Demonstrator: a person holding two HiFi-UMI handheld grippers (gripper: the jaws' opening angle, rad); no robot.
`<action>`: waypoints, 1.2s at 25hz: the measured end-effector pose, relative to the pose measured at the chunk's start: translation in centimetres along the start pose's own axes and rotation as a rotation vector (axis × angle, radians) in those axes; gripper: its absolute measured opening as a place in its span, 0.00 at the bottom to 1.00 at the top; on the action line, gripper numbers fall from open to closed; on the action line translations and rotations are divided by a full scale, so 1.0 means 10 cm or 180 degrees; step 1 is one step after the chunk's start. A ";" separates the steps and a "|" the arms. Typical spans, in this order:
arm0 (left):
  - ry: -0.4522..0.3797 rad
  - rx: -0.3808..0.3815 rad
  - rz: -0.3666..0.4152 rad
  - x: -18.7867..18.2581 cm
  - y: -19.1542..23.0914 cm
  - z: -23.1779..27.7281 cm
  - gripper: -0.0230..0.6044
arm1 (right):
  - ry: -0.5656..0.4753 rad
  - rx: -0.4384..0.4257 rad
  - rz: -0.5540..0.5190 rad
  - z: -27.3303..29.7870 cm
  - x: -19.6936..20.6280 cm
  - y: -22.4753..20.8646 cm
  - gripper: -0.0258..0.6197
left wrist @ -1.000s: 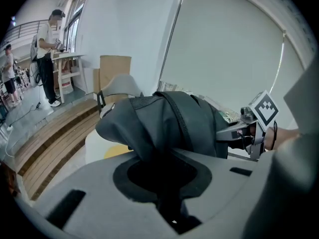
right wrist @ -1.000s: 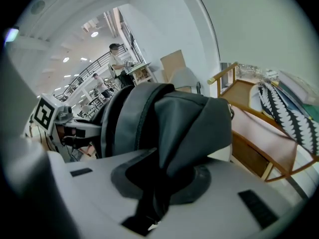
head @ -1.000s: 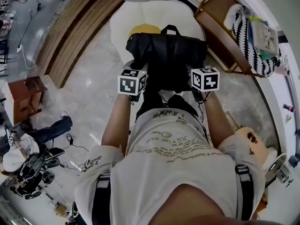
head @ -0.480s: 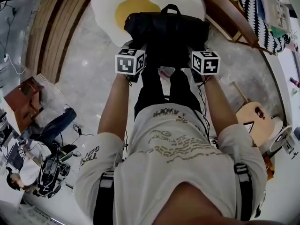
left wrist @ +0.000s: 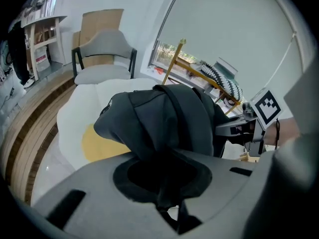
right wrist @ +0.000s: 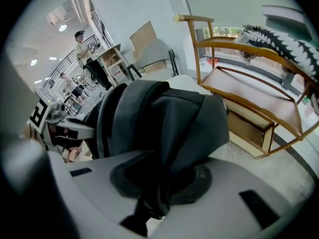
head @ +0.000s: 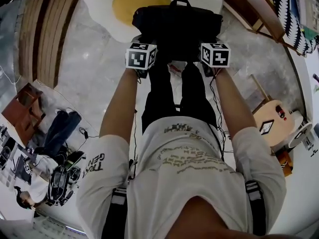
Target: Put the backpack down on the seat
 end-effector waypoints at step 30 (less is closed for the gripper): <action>0.0996 -0.0315 0.0597 0.20 0.62 1.84 0.38 | 0.0276 -0.0088 0.1117 1.31 0.91 -0.58 0.30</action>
Point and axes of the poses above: the fingertips, and each gripper's own axes: z forward along the fingers, y to its left, x out of its underside, the point moved 1 cm from there along -z, backward along the fingers, and after that the axes turned 11 degrees about y, right-handed, at the moved point
